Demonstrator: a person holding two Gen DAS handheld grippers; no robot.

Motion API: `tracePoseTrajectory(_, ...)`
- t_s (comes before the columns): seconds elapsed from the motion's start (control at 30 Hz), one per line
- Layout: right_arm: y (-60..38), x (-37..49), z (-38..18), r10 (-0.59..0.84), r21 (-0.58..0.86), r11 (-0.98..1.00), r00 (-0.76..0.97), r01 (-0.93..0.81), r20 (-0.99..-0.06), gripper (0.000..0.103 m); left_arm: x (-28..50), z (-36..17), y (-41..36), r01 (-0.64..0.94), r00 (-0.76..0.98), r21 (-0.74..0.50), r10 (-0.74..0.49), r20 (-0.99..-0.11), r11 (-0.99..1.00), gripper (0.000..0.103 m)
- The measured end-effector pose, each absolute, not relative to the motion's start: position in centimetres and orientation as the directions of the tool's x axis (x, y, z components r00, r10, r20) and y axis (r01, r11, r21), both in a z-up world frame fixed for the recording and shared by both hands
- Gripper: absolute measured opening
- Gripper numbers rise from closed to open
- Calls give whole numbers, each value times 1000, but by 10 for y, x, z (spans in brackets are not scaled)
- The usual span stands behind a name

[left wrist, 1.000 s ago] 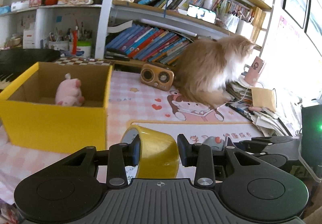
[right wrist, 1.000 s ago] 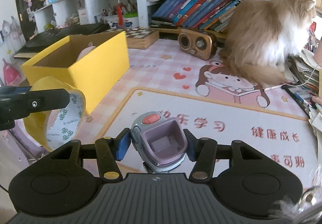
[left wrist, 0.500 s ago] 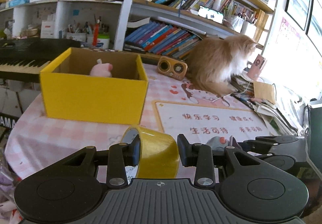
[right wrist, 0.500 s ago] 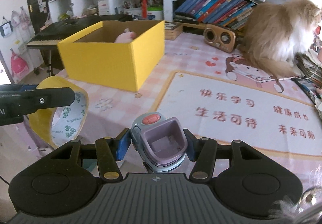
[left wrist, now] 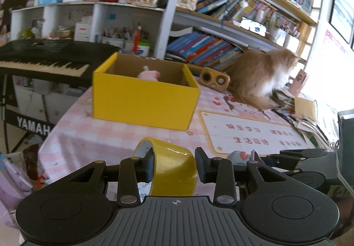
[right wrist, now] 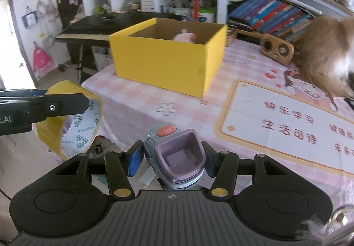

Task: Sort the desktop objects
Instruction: 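Carry the tape roll and toy car toward the yellow box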

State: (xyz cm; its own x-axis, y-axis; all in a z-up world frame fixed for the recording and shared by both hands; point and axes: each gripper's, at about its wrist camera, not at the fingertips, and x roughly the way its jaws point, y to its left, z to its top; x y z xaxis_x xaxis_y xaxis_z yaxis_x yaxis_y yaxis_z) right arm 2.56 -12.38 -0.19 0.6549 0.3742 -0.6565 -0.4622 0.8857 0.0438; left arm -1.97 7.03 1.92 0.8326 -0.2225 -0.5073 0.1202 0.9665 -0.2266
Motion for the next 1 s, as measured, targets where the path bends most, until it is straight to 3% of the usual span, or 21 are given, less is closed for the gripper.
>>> tracePoseTrajectory(0.57, -82, 23, 2, 441, 31, 827, 613, -562, -655, 52, -34, 19, 107, 23, 857, -240, -143, -495, 970, 35)
tracePoseTrajectory(1.0, -77, 53, 11, 460, 40, 821, 619, -569, -636, 52, 3, 28, 107, 24, 872, -238, -136, -471, 971, 35)
